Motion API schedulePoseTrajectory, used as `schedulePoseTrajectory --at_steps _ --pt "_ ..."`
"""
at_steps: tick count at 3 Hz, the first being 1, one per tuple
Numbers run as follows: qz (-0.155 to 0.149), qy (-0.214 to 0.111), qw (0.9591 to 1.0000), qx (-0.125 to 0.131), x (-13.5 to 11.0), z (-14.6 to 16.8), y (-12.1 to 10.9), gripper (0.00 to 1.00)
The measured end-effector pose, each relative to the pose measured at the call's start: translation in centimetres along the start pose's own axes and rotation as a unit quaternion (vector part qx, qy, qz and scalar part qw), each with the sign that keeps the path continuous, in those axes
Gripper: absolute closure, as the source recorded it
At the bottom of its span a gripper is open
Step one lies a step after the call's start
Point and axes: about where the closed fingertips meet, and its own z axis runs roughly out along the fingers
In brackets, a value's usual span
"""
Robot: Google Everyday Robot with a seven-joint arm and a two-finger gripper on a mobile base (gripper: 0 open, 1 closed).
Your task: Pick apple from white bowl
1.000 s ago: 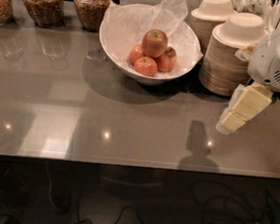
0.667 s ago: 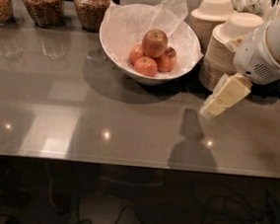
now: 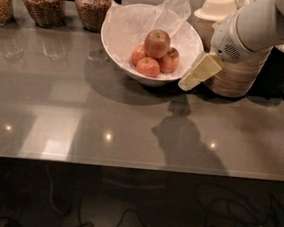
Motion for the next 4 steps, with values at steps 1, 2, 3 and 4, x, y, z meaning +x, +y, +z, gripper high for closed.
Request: schedulePoseTrajectory --at_steps 1,2,3,4 --pt "0.014 -0.011 0.9998 0.008 -1.8 2.5 -1.8 0.0" --pt "0.029 -0.028 0.9992 0.002 -4.3 5.5 -3.5 0.0" --pt "0.029 -0.03 0.9991 0.005 -4.3 5.6 -3.3 0.0" --pt "0.051 -0.056 0.997 0.018 -4.1 6.0 -3.2 0.0"
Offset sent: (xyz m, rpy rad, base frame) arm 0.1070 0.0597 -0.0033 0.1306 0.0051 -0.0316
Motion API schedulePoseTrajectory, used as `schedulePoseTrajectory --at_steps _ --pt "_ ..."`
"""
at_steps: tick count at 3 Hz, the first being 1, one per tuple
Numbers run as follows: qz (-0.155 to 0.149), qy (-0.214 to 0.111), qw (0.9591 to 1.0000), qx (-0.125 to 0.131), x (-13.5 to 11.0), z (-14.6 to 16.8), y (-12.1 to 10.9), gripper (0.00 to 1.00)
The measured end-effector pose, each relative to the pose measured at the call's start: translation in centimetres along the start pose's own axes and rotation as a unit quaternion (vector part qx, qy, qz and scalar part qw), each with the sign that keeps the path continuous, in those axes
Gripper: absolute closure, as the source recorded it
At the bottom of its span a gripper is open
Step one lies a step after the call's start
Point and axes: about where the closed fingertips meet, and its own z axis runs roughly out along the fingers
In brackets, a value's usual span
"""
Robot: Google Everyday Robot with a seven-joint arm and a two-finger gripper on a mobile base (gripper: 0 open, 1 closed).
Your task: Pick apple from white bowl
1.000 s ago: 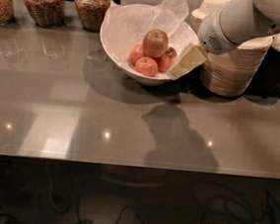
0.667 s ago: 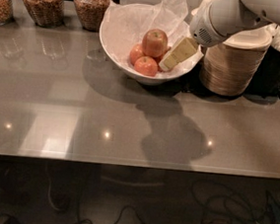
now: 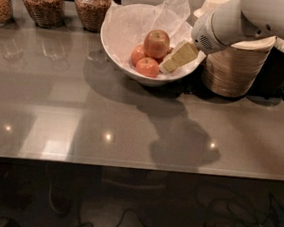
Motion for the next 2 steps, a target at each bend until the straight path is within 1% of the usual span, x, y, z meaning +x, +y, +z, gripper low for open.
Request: schedulePoseTrajectory --at_steps 1,2 --pt "0.019 -0.035 0.9991 0.015 -0.55 0.88 -0.28 0.0" --pt "0.038 -0.06 0.9972 0.026 -0.78 1.66 -0.56 0.0"
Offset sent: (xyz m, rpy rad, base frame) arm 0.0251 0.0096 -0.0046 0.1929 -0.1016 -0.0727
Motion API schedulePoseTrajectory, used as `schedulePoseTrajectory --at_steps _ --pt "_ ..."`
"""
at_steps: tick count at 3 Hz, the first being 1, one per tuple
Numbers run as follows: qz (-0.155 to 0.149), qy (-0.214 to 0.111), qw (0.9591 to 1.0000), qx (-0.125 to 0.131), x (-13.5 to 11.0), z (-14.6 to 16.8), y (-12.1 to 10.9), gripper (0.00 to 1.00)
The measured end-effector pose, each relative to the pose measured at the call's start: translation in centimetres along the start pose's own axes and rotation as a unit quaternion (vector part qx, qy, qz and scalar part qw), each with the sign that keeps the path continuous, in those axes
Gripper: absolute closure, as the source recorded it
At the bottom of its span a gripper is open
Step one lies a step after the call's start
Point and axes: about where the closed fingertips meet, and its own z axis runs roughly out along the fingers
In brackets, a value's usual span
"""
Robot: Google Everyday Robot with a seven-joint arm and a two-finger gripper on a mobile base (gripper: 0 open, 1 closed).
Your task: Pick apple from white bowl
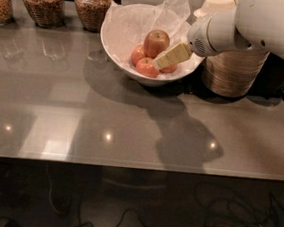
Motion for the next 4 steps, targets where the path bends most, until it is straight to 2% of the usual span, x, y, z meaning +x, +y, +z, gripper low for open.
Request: schedulePoseTrajectory --at_steps 2,4 --pt "0.022 -0.022 0.9995 -0.008 -0.1 2.1 0.5 0.0" --pt "0.027 -0.036 0.9987 -0.025 -0.6 4.5 1.1 0.0"
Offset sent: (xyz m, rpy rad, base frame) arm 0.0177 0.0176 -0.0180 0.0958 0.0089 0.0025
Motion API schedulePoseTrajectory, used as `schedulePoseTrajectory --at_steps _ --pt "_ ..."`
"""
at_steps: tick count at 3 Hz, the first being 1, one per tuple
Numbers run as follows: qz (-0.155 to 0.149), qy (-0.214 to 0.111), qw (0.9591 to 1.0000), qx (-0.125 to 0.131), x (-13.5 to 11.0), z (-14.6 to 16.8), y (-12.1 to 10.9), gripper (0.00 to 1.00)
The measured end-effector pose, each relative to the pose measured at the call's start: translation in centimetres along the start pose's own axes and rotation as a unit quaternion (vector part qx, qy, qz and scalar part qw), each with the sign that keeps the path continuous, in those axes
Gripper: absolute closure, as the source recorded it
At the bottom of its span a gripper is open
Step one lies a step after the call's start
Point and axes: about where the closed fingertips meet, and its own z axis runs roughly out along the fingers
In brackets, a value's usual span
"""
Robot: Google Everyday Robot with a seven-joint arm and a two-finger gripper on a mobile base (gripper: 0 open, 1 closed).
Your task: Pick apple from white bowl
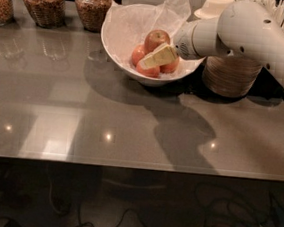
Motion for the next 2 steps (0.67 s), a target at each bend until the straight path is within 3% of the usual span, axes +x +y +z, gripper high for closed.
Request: schedulePoseTrajectory --at_steps 2 --pt "-0.004 -0.017 0.9998 -0.009 -1.0 2.3 -0.2 0.0"
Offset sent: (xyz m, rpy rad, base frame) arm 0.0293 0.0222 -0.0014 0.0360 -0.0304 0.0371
